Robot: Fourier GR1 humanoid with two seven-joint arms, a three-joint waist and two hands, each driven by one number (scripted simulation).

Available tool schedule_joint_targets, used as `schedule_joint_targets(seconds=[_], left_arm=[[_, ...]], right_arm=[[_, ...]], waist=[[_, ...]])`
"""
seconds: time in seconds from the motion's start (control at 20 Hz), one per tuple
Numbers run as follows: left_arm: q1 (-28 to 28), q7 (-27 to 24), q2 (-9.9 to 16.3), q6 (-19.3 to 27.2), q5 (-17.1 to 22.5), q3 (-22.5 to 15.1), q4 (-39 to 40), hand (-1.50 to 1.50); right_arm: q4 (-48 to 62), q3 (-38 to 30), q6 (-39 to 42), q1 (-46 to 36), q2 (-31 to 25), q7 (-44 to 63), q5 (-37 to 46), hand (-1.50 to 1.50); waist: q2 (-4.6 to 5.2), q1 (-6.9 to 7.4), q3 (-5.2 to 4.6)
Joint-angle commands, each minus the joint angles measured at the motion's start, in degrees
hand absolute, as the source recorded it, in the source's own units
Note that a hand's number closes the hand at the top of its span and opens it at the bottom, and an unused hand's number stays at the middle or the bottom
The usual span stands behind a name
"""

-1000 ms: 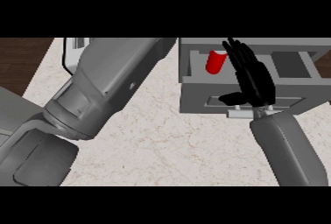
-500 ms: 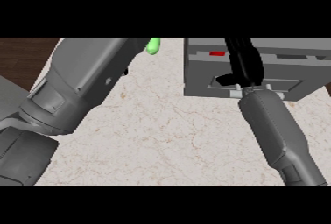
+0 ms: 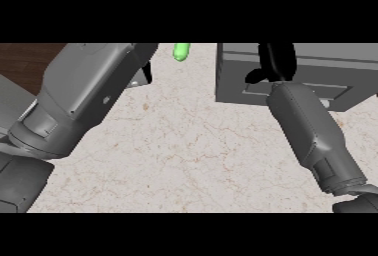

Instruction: Pick up the can, place it into the drawer and close the drawer

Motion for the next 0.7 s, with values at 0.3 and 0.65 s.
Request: schedule_joint_targets(seconds=[0.3, 0.65], left_arm=[[6.6, 2.0, 2.9, -1.0, -0.9, -1.2, -8.2, -1.50], [9.7, 4.6, 5.4, -1.1, -0.8, -1.4, -14.0, -1.50]], right_arm=[[8.4, -3.6, -1.7, -12.1, -1.8, -0.9, -0.7, -1.50], [7.9, -8.9, -0.1, -12.8, 0.1, -8.6, -7.8, -1.50]], waist=[[0.51, 1.99, -0.07], [-0.11, 1.74, 0.05]])
